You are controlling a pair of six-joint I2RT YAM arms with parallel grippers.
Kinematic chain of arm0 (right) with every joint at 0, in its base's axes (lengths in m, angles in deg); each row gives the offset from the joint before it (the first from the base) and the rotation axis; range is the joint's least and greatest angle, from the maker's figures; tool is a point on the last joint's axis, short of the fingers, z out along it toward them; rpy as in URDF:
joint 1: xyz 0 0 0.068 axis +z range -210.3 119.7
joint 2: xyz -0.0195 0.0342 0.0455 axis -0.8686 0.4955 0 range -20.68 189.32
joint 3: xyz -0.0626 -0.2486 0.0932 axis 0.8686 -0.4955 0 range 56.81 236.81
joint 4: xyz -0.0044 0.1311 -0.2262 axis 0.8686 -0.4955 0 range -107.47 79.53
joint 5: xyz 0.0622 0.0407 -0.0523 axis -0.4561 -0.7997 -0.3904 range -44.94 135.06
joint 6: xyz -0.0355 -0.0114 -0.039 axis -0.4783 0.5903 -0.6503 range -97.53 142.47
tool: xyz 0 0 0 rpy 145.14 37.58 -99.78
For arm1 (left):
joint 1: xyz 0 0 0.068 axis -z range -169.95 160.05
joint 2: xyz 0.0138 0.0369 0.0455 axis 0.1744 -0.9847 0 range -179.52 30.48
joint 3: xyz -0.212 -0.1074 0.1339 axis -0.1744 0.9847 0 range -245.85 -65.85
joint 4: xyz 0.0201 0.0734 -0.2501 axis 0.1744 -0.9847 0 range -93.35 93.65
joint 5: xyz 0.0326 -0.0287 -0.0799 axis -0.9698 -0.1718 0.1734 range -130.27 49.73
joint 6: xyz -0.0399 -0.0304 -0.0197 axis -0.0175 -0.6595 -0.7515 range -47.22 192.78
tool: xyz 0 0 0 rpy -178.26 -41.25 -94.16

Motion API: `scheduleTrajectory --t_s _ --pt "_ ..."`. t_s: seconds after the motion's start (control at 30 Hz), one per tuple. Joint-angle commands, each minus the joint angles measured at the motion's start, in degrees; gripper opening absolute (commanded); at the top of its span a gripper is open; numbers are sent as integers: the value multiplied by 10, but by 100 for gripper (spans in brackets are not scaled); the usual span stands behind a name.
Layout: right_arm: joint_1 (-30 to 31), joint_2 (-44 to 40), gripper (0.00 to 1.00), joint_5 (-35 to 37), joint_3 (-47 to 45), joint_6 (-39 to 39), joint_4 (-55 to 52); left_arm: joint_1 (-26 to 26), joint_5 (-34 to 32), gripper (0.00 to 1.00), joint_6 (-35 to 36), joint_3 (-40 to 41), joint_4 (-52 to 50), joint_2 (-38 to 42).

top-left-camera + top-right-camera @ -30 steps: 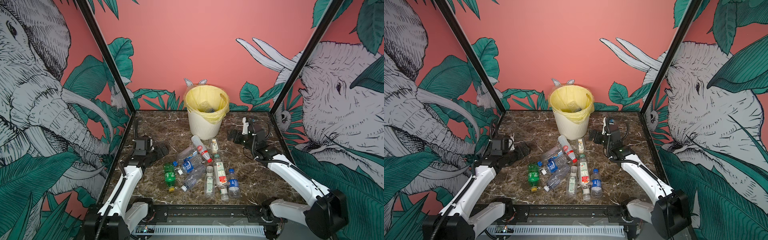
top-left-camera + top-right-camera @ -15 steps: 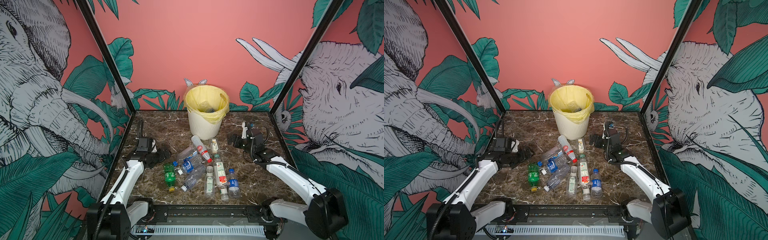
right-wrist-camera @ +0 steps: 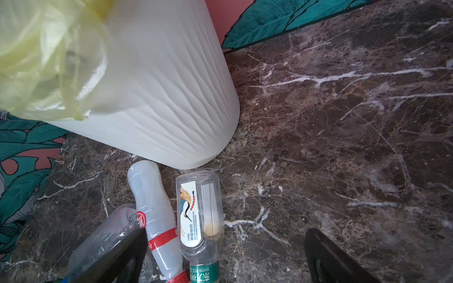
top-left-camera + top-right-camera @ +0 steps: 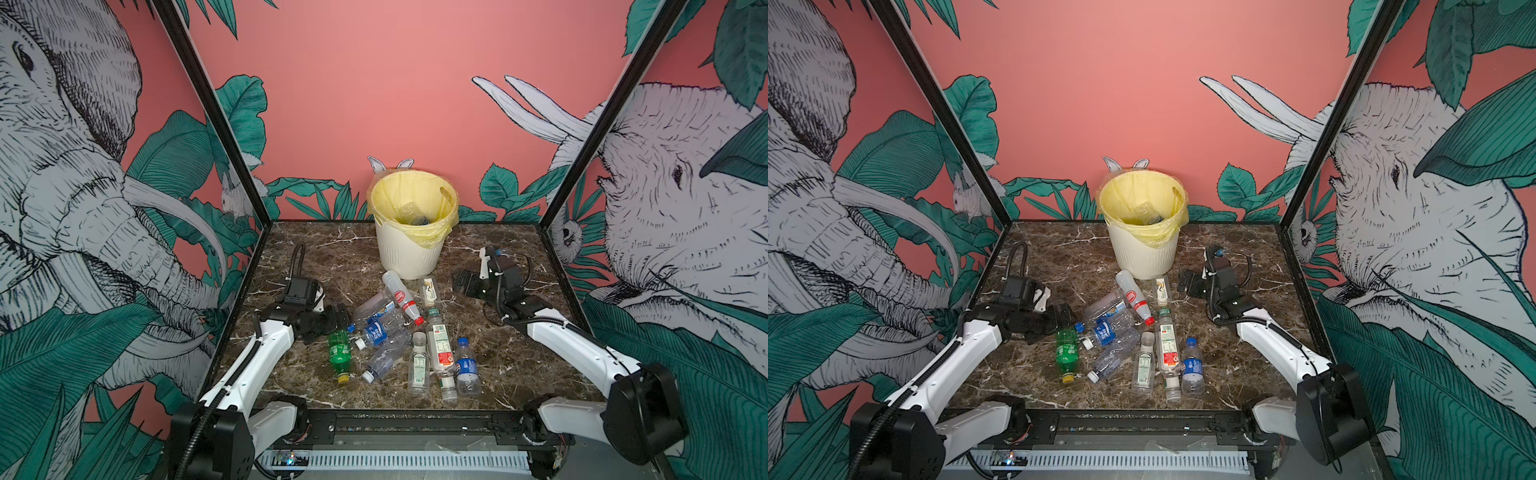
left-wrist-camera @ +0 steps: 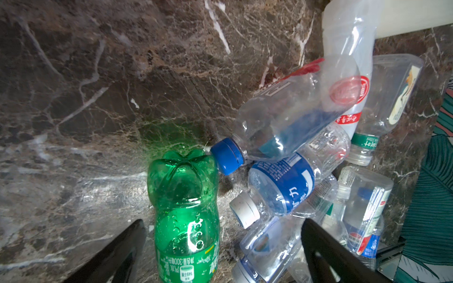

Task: Throw the plastic bottles in the bin
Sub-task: Pick up the plastic bottle from the bottom-center of the table.

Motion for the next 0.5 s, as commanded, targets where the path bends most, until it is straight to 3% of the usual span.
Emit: scheduleTrajectory --t_s 0.0,0.27,0.47 --pt "-4 13 99 -17 17 13 19 7 -31 99 8 9 -37 11" --pt "-8 28 99 -31 33 18 7 13 -74 99 19 -15 -94 4" --pt "-12 27 99 -33 43 8 -11 18 -63 99 33 -11 -111 -2"
